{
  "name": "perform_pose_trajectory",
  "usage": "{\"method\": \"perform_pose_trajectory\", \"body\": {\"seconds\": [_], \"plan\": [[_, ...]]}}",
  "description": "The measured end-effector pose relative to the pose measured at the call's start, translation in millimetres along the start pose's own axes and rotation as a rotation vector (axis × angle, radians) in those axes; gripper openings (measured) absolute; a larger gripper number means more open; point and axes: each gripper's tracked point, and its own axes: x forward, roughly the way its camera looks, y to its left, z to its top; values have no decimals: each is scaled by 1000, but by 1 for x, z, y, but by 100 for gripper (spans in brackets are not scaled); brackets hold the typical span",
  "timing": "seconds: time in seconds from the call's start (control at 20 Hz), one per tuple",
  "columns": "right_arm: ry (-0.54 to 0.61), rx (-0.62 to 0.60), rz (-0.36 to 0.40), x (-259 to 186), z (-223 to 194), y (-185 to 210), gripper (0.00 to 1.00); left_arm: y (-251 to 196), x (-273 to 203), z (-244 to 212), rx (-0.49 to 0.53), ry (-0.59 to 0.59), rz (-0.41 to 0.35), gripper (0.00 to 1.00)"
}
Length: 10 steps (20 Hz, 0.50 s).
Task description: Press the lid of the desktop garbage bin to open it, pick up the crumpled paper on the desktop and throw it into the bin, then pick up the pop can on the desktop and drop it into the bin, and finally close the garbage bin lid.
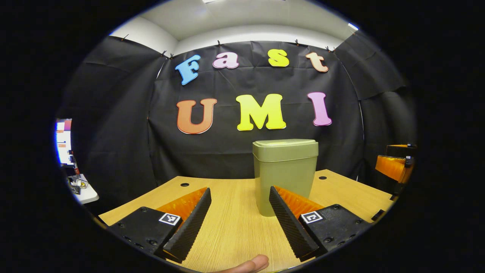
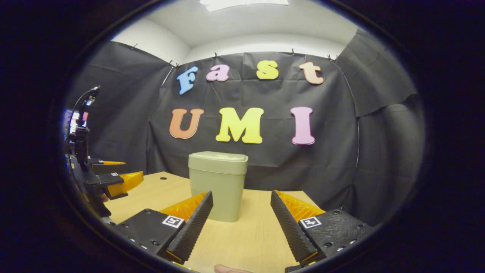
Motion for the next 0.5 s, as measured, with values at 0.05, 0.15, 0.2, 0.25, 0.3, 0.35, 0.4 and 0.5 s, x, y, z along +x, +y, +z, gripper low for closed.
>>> {"method": "perform_pose_trajectory", "body": {"seconds": [0.05,0.15,0.2,0.25,0.3,0.35,0.4,0.5], "plan": [[-8,-1,-10,-1,2,0,95,-1,-2,3,7,-7,-3,99],[-14,-5,-17,-5,1,2,95,0,-6,9,11,-19,-1,99],[-14,5,-19,-5,1,3,95,-2,-9,11,14,-25,-6,99],[-10,24,-20,-6,1,4,97,-2,-12,12,19,-31,-5,99],[-7,49,-17,-8,1,6,98,-1,-14,14,26,-34,-2,99],[0,73,-10,-8,0,8,98,1,-17,15,30,-40,1,99],[9,91,-2,-7,-2,11,95,2,-18,18,29,-52,6,99],[9,81,5,-9,-2,12,95,3,-16,18,26,-57,17,99]]}}
